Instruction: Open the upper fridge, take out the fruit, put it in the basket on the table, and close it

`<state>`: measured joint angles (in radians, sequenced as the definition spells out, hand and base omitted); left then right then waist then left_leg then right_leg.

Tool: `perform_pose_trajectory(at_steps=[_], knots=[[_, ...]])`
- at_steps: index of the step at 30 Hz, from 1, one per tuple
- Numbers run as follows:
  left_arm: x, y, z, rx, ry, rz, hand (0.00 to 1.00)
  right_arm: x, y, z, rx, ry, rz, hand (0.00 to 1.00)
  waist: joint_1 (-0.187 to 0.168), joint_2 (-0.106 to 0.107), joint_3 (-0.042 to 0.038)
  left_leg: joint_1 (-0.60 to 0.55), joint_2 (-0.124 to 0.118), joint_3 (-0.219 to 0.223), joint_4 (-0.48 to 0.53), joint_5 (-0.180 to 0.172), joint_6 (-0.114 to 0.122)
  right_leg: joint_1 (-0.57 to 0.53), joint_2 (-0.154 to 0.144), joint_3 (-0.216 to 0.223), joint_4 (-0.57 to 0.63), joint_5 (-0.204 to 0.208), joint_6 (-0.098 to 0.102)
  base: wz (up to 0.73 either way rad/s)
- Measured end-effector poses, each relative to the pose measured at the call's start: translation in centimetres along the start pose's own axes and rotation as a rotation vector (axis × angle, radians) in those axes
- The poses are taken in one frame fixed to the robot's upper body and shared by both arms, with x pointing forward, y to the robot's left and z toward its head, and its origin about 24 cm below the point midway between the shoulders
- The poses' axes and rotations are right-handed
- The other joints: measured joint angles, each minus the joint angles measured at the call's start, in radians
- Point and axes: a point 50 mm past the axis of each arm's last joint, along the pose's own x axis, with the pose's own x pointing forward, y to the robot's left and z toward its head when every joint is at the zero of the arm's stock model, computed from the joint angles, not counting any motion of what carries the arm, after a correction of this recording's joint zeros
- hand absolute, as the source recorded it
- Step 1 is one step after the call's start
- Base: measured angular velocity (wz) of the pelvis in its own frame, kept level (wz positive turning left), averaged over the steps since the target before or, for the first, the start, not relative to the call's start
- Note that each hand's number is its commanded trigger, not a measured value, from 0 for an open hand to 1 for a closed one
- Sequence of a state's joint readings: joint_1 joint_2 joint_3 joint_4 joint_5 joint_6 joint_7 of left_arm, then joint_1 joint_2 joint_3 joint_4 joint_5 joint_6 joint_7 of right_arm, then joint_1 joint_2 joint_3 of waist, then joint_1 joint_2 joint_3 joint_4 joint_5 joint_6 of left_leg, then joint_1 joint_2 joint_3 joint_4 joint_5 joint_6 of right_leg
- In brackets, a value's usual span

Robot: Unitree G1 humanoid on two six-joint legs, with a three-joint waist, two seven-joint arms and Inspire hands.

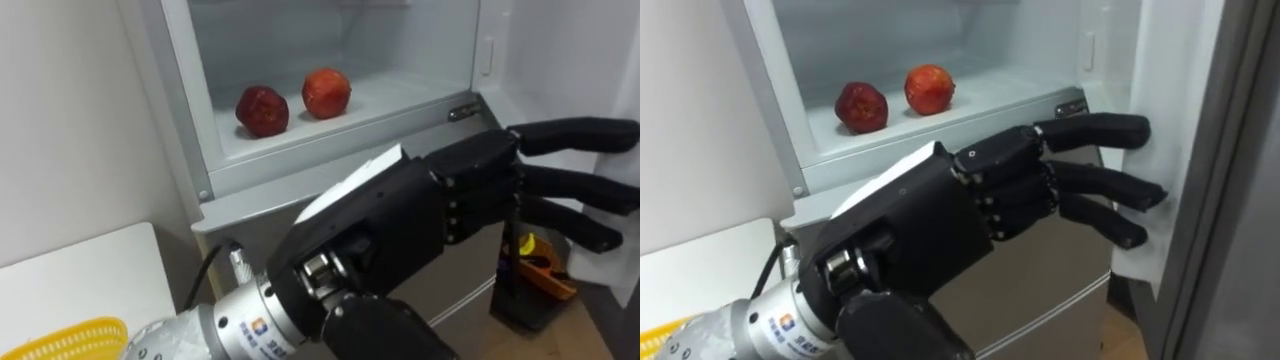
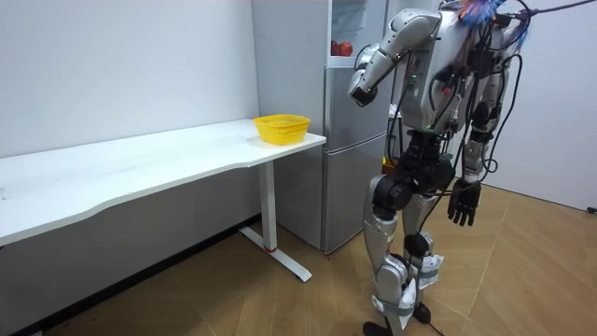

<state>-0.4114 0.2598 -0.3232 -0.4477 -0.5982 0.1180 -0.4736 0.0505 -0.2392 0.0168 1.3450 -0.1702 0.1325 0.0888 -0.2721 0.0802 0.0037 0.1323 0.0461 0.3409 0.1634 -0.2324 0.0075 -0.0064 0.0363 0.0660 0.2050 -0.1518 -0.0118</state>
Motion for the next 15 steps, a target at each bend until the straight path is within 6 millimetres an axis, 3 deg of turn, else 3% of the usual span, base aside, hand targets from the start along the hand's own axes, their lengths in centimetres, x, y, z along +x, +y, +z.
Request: perform_pose_trajectory(at_steps=[15], knots=[[0.83,-0.26,0.08,-0.006,-0.005,-0.039,0.00,-0.03,-0.30,-0.54,0.015,0.019,0.027,0.00,-0.027,0.002,0.0009,0.007,0.013,0.038,-0.011,-0.006,-0.008,-0.012,0.015,0.019,-0.001,0.012,-0.006,-0.08]])
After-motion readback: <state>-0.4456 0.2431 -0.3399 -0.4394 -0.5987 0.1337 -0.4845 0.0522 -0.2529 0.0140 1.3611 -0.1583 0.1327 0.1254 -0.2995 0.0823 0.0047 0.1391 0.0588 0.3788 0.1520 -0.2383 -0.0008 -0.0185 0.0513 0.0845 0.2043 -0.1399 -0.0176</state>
